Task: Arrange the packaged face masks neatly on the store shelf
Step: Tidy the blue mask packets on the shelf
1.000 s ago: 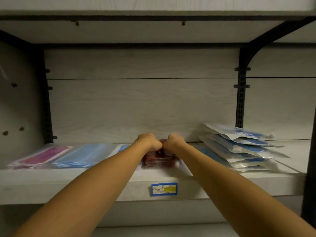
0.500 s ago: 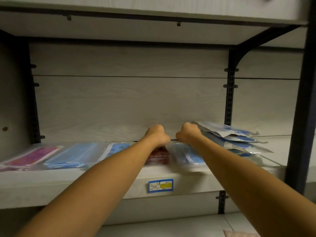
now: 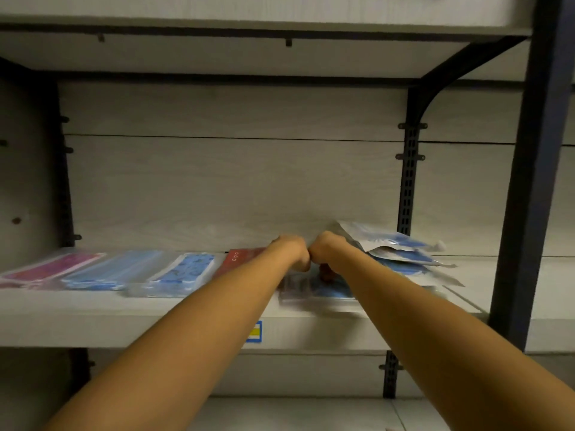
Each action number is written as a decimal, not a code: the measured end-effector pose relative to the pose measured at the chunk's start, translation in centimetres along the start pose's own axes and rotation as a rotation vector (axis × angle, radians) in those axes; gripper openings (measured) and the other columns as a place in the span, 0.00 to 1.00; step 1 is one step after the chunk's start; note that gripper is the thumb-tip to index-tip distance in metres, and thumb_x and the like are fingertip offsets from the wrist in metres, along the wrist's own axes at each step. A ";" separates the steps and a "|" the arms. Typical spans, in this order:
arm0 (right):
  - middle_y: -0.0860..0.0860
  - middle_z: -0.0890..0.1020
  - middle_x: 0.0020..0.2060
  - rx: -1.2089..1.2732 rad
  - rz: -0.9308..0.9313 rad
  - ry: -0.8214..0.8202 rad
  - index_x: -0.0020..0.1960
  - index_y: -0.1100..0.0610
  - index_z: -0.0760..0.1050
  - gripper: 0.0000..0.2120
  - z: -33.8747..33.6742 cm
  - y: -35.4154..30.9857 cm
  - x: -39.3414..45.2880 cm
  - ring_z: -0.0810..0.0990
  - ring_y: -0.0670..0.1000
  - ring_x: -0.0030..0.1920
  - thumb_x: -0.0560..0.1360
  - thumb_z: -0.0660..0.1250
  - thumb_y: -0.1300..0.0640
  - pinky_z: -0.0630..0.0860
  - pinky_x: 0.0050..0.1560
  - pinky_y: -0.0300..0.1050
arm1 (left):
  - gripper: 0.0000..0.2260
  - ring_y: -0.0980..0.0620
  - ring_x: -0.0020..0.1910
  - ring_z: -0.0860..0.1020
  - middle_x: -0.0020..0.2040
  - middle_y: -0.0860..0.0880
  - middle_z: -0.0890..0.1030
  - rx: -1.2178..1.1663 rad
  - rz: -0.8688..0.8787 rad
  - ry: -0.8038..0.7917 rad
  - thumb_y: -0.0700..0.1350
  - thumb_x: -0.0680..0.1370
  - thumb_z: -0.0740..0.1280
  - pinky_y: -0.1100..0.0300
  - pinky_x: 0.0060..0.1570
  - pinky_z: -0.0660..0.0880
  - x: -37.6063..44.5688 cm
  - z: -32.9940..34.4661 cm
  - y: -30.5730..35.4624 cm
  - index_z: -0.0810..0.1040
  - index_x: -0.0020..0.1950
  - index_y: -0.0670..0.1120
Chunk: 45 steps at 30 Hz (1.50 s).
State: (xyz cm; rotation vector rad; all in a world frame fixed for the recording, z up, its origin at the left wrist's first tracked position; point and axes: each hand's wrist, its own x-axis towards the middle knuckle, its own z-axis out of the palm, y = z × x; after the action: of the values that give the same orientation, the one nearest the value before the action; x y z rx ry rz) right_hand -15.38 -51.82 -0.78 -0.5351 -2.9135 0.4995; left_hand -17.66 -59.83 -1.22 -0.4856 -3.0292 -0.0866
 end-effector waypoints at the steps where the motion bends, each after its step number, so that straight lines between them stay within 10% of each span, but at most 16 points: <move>1: 0.57 0.78 0.36 0.016 0.000 -0.041 0.45 0.63 0.76 0.11 -0.1 0.1 0.2 0.79 0.55 0.37 0.82 0.64 0.56 0.78 0.49 0.47 | 0.21 0.42 0.63 0.77 0.66 0.43 0.77 0.015 -0.021 -0.030 0.53 0.81 0.67 0.52 0.60 0.75 -0.1 -0.2 0.4 0.74 0.70 0.42; 6: 0.57 0.79 0.45 0.442 -0.017 -0.132 0.45 0.58 0.74 0.04 0.4 1.2 1.6 0.82 0.59 0.47 0.77 0.67 0.59 0.81 0.45 0.52 | 0.29 0.41 0.68 0.74 0.71 0.42 0.73 0.010 -0.118 -0.199 0.58 0.80 0.66 0.50 0.65 0.71 -0.1 -1.0 1.7 0.68 0.75 0.42; 12: 0.63 0.82 0.31 0.063 0.118 -0.406 0.42 0.62 0.77 0.18 3.0 -0.2 6.1 0.82 0.59 0.33 0.55 0.73 0.74 0.81 0.49 0.51 | 0.13 0.44 0.56 0.74 0.60 0.44 0.76 -0.035 -0.231 -0.377 0.51 0.82 0.67 0.52 0.71 0.68 2.4 -0.4 1.8 0.77 0.62 0.45; 17: 0.60 0.84 0.49 0.306 0.219 -0.258 0.37 0.66 0.75 0.10 -0.1 -0.8 1.9 0.79 0.59 0.39 0.77 0.65 0.67 0.80 0.57 0.46 | 0.17 0.50 0.60 0.71 0.52 0.50 0.72 -0.466 -0.114 -0.214 0.41 0.84 0.61 0.59 0.67 0.66 1.1 -0.5 1.6 0.71 0.73 0.40; 21: 0.58 0.81 0.42 0.571 -0.023 -0.105 0.46 0.64 0.77 0.07 -1.1 -0.4 0.7 0.82 0.59 0.42 0.77 0.64 0.60 0.82 0.45 0.53 | 0.15 0.44 0.47 0.78 0.51 0.40 0.79 -0.854 -0.128 -0.010 0.28 0.76 0.67 0.49 0.49 0.77 -1.2 -1.2 -0.1 0.76 0.62 0.35; 24: 0.61 0.81 0.49 0.560 -0.048 0.034 0.58 0.67 0.77 0.18 -1.1 -0.2 1.7 0.82 0.61 0.51 0.71 0.68 0.59 0.81 0.45 0.50 | 0.31 0.41 0.55 0.79 0.62 0.36 0.76 -1.079 -0.125 0.130 0.27 0.73 0.68 0.52 0.46 0.76 -1.2 -1.6 -1.7 0.63 0.74 0.37; 30: 0.58 0.70 0.66 0.804 0.001 0.145 0.75 0.58 0.56 0.45 -1.6 0.2 1.4 0.74 0.62 0.65 0.69 0.79 0.50 0.74 0.65 0.59 | 0.28 0.52 0.46 0.80 0.53 0.43 0.78 -1.365 -0.064 0.273 0.35 0.72 0.75 0.52 0.54 0.77 -0.6 -2.6 -5.2 0.65 0.66 0.39; 39: 0.56 0.81 0.53 1.183 -0.147 0.071 0.62 0.63 0.71 0.23 -2.3 0.6 0.4 0.82 0.56 0.46 0.71 0.77 0.65 0.77 0.38 0.47 | 0.25 0.47 0.49 0.82 0.52 0.44 0.81 -1.359 0.053 0.429 0.39 0.65 0.68 0.48 0.51 0.82 -0.7 -3.0 -5.0 0.73 0.62 0.46; 45: 0.55 0.79 0.51 1.242 -0.185 0.193 0.59 0.60 0.71 0.18 -2.4 0.5 0.5 0.80 0.55 0.49 0.73 0.74 0.67 0.76 0.46 0.51 | 0.30 0.50 0.49 0.79 0.56 0.50 0.75 -1.344 -0.026 0.498 0.39 0.71 0.72 0.55 0.47 0.78 -0.8 -3.5 -4.3 0.64 0.69 0.49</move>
State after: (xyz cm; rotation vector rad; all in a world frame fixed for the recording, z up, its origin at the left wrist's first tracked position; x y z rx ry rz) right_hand -15.19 -50.51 1.29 -0.0940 -1.8744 1.8225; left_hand -18.02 -64.40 1.96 -0.3529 -2.0627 -1.9066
